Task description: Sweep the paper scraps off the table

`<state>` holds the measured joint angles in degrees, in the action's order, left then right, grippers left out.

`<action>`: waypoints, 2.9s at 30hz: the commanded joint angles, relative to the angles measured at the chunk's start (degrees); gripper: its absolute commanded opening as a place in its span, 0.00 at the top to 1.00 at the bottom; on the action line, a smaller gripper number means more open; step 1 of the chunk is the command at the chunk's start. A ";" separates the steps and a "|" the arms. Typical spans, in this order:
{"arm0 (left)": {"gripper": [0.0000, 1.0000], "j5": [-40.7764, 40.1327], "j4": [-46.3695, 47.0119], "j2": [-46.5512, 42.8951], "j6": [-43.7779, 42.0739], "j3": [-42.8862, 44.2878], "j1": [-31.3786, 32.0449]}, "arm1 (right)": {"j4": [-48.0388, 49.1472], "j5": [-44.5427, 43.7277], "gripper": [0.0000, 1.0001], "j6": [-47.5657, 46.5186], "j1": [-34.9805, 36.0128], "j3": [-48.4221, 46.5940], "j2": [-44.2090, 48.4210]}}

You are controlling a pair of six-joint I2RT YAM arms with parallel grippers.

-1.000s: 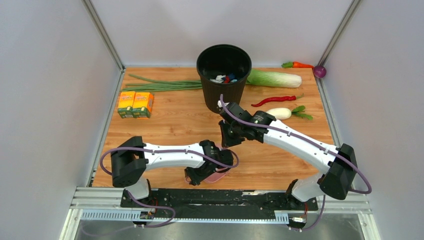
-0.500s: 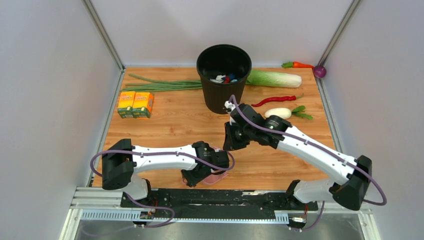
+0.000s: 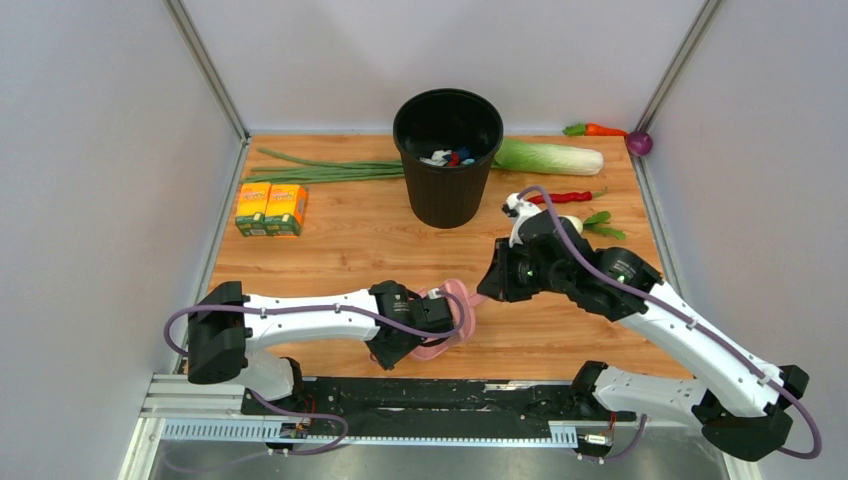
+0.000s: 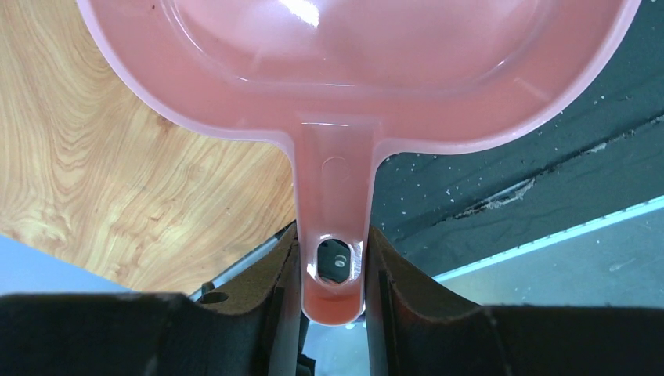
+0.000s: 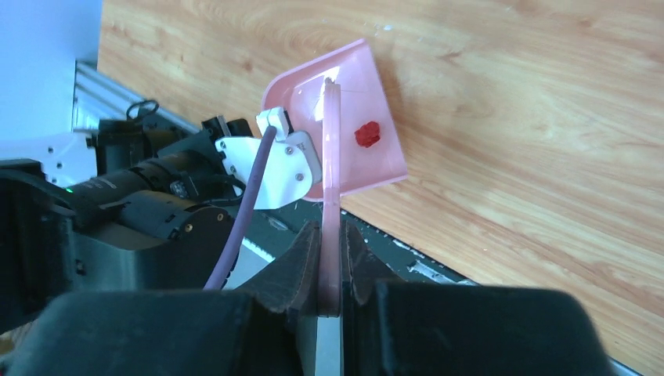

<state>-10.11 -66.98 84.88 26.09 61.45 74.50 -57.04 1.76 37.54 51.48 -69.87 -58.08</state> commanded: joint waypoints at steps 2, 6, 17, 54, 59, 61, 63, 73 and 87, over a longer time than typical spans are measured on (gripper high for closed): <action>1.00 -1.84 3.26 -1.39 1.69 -1.07 -0.32 | -9.31 -16.14 1.00 4.55 -0.59 -7.74 1.13; 1.00 -2.28 4.05 -1.65 1.86 -0.20 -0.32 | -11.78 -23.02 1.00 7.54 -0.68 -9.32 1.74; 1.00 -4.57 -0.08 -2.44 2.30 7.98 -0.32 | -14.15 -29.09 1.00 14.49 -0.77 -3.44 7.02; 1.00 -0.79 -10.53 18.56 -3.32 60.68 -10.95 | -16.53 -23.91 1.00 22.23 -0.77 4.74 18.53; 1.00 3.94 -12.21 25.15 -3.06 74.40 -14.64 | -16.44 -23.47 1.00 22.14 -0.77 4.83 18.88; 1.00 6.14 -11.34 25.95 -2.45 76.18 -16.31 | -16.44 -23.29 1.00 22.14 -0.77 4.83 18.97; 1.00 7.55 -10.02 25.86 -1.75 76.71 -17.80 | -16.44 -22.86 1.00 22.14 -0.77 4.83 18.97; 1.00 19.15 -0.01 24.45 3.09 77.33 -26.59 | -16.09 -20.39 1.00 22.75 -0.77 5.35 19.41; 1.00 38.04 21.97 25.60 17.31 73.03 -36.35 | -16.26 -19.25 1.00 23.89 -0.77 5.88 21.79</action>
<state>20.10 -56.47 111.04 37.01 135.92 39.90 -74.11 -18.55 60.03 50.81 -63.92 -37.28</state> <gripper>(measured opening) 0.374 0.115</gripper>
